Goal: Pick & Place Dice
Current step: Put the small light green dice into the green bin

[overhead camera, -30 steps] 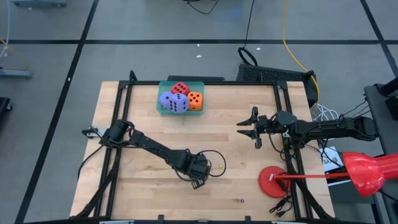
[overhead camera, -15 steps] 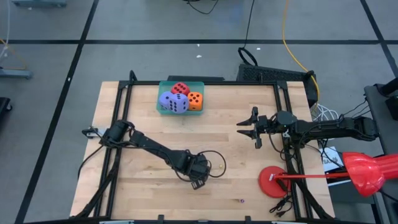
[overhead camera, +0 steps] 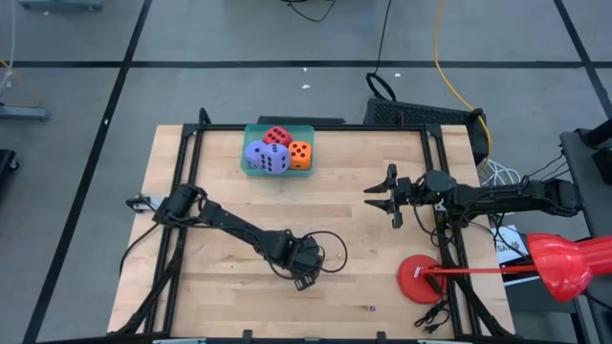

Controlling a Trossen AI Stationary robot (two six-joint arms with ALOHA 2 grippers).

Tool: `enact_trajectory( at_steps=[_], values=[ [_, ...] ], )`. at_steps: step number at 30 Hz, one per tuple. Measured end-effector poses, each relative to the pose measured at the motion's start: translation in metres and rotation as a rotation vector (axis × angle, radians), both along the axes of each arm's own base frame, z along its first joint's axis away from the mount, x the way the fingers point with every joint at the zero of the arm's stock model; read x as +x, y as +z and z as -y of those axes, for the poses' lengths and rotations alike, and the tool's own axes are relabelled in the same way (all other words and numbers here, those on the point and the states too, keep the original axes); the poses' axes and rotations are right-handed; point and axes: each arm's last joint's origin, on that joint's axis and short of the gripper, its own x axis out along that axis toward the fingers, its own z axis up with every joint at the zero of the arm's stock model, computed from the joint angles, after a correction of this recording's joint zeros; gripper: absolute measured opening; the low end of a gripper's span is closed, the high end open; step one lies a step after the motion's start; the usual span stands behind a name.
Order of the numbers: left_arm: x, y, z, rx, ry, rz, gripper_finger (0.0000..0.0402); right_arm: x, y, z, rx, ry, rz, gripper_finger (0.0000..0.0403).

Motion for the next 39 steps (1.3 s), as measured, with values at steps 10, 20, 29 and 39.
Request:
enact_trajectory(
  at_steps=[10, 20, 29, 39],
  values=[
    [0.0002, -0.0001, -0.001, 0.025, 0.035, 0.011, 0.0111, 0.0, 0.0, 0.0, 0.0, 0.0, 0.0, 0.013],
    [-0.0034, -0.0064, -0.0015, 0.03, 0.038, -0.004, 0.0111, 0.0, 0.0, 0.0, 0.0, -0.001, 0.0, 0.013],
    [-0.0028, -0.0069, -0.0014, 0.024, 0.04, 0.004, 0.0111, 0.0, 0.0, 0.0, 0.0, 0.0, 0.0, 0.013],
    [-0.0028, -0.007, -0.0014, 0.03, 0.026, 0.004, 0.0107, 0.0, 0.0, 0.0, 0.0, 0.0, 0.0, 0.013]
  ],
)
